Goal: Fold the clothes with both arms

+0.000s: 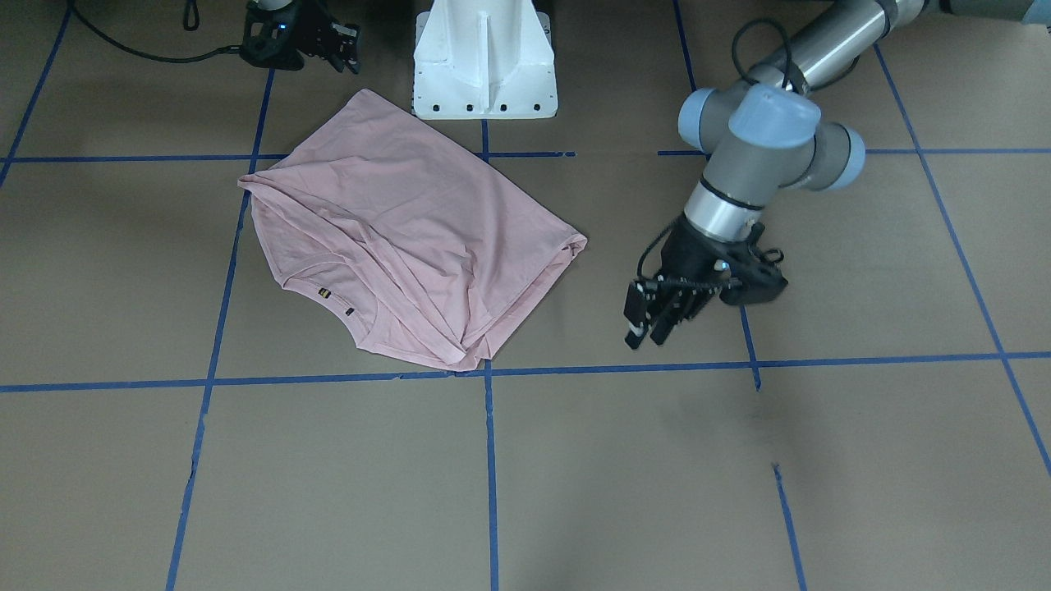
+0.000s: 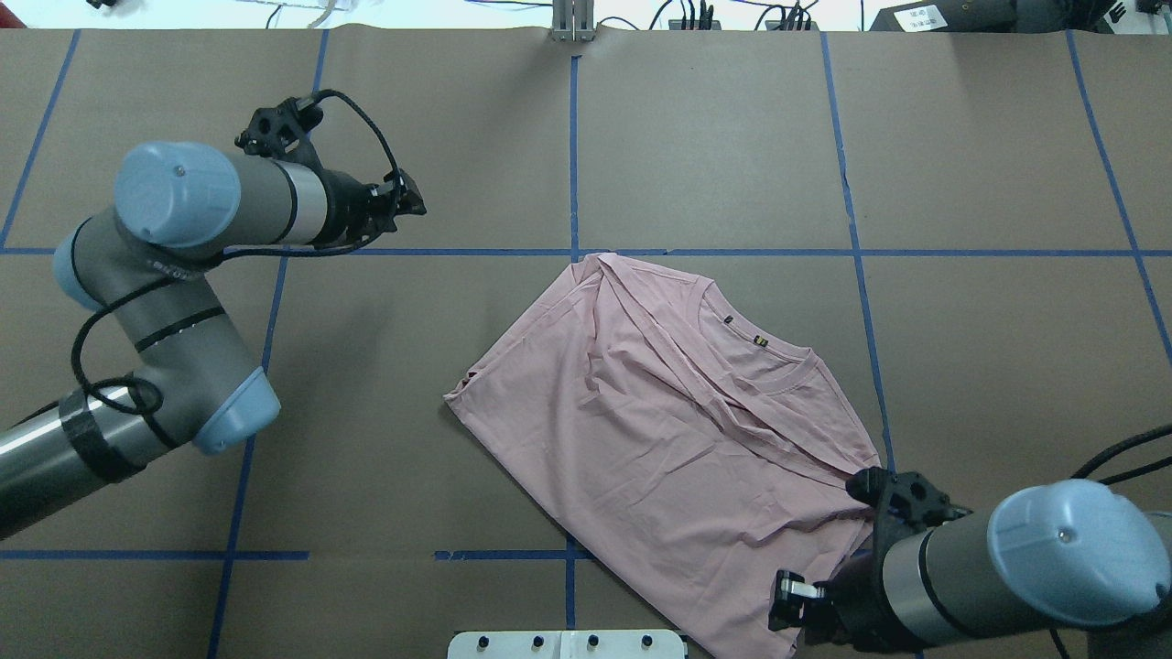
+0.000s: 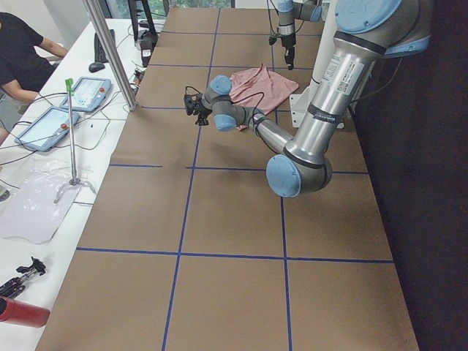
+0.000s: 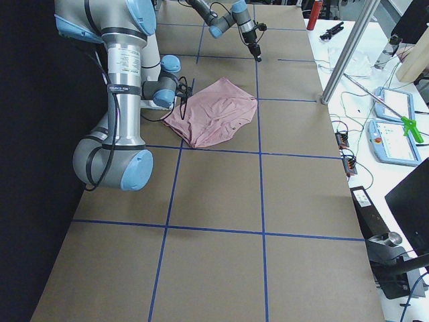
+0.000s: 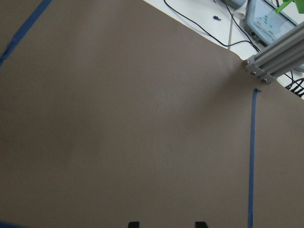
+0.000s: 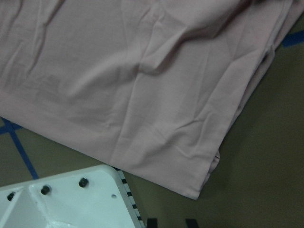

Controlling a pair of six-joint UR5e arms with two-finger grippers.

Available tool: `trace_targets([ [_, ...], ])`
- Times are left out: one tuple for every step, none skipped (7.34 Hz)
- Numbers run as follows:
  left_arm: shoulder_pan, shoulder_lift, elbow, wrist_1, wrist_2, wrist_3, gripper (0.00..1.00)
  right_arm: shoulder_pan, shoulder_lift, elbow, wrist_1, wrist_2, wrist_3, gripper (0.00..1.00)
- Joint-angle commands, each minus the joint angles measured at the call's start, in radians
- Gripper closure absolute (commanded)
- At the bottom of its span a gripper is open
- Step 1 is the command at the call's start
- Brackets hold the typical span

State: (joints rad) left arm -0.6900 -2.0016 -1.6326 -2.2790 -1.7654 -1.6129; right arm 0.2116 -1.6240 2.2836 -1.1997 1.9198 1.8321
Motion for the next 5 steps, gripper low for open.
trace_targets([
  [0.174,0.052,-0.131,0.141,0.05,-0.117,0.43,0.202,0.035,-0.019,0.0,-0.001,-0.011,0.0],
  [0.243,0.038,-0.169,0.267,0.099,-0.119,0.42,0.257,0.047,-0.027,0.0,-0.013,-0.011,0.0],
  [0.277,0.024,-0.171,0.324,0.142,-0.119,0.42,0.273,0.049,-0.053,0.0,-0.028,-0.013,0.0],
  [0.306,0.012,-0.168,0.364,0.155,-0.117,0.42,0.272,0.068,-0.091,0.0,-0.044,-0.013,0.0],
  [0.31,0.009,-0.167,0.372,0.156,-0.117,0.42,0.272,0.076,-0.095,0.0,-0.044,-0.013,0.0],
])
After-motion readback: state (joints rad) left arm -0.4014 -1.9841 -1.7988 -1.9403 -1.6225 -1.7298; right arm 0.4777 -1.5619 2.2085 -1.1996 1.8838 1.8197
